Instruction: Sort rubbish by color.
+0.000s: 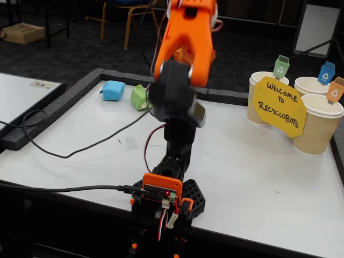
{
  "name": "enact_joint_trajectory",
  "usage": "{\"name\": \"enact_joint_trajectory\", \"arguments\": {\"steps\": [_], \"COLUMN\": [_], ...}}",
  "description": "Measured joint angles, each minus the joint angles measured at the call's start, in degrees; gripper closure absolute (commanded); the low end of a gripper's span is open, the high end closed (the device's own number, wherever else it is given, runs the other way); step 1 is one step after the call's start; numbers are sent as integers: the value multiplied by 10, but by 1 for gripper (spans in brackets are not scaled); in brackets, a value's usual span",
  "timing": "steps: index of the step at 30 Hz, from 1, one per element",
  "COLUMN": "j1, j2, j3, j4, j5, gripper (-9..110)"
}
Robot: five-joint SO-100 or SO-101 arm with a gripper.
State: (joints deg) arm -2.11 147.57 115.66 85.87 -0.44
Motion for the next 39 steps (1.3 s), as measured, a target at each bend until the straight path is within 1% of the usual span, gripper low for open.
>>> {"name": "enact_joint_trajectory", "arguments": {"steps": [6,14,22,32,39], "j1": [73,175,236,347,367], "j2": [150,221,332,340,340], "j3": [84,134,172,200,201], "j4": [-40,-105,-105,-105,-105], "j5": [-50,-69,-98,-98,-98], "gripper": [101,101,101,101,101]}}
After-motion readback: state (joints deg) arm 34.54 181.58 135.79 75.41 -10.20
